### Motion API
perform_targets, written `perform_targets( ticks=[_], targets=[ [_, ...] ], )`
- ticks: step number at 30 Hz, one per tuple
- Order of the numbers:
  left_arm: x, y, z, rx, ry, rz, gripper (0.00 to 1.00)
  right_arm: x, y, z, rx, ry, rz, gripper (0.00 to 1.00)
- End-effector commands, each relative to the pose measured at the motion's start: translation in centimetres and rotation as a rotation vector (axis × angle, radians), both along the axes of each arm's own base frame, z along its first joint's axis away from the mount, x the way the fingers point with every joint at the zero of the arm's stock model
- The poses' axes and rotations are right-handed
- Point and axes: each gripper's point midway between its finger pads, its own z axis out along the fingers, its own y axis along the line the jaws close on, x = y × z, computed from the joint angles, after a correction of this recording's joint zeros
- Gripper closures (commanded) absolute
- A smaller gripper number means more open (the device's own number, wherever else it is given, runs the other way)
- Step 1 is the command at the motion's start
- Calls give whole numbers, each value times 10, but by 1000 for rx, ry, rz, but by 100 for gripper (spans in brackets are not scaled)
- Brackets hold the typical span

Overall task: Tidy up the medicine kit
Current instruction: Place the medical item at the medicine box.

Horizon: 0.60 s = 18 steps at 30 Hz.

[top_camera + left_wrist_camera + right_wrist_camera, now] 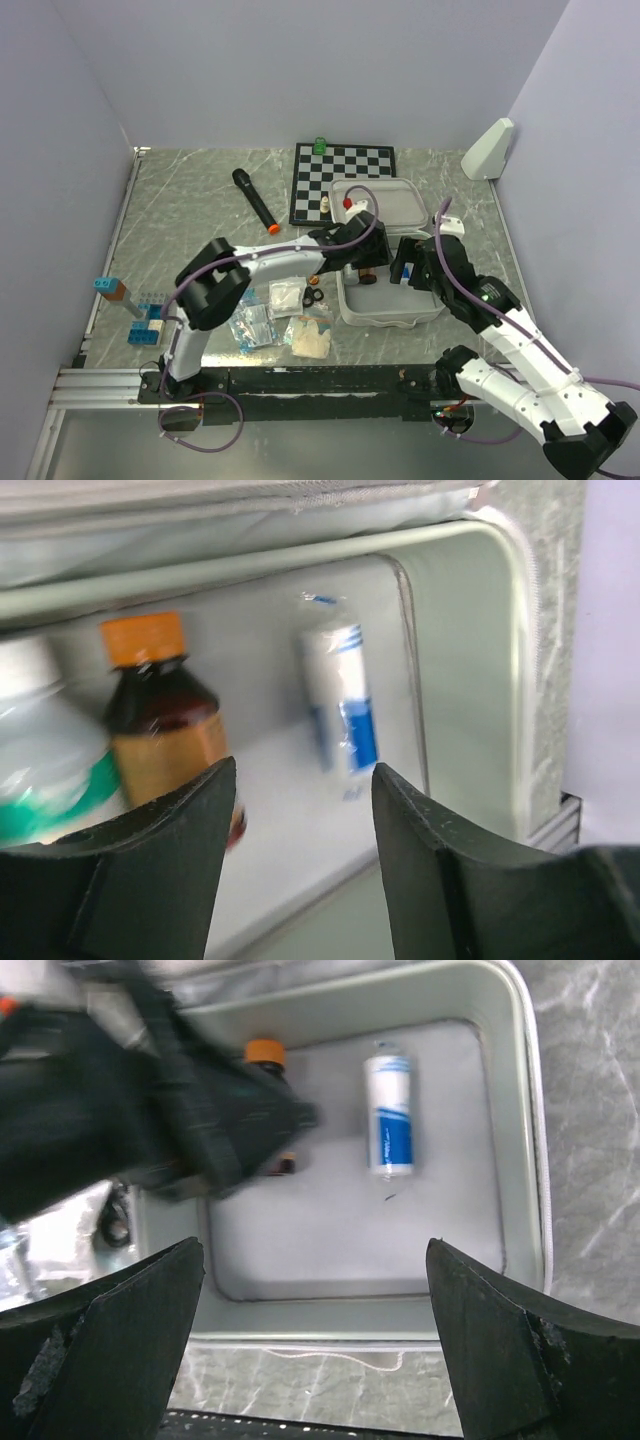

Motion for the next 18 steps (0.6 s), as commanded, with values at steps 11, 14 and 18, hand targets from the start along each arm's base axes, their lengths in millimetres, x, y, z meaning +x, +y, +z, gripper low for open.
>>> perform_targets(
  ticks=[11,14,18],
  targets=[
    [-37,162,97,9,-201,199,39,48,-11,-83,-60,216,-165,6],
    [-40,199,79,29,-180,267,40,60,-16,-95,-106,246,-203,7],
    [-45,235,56,38,-144,330,40,74,-20,-113,-170,297,-229,13]
  ],
)
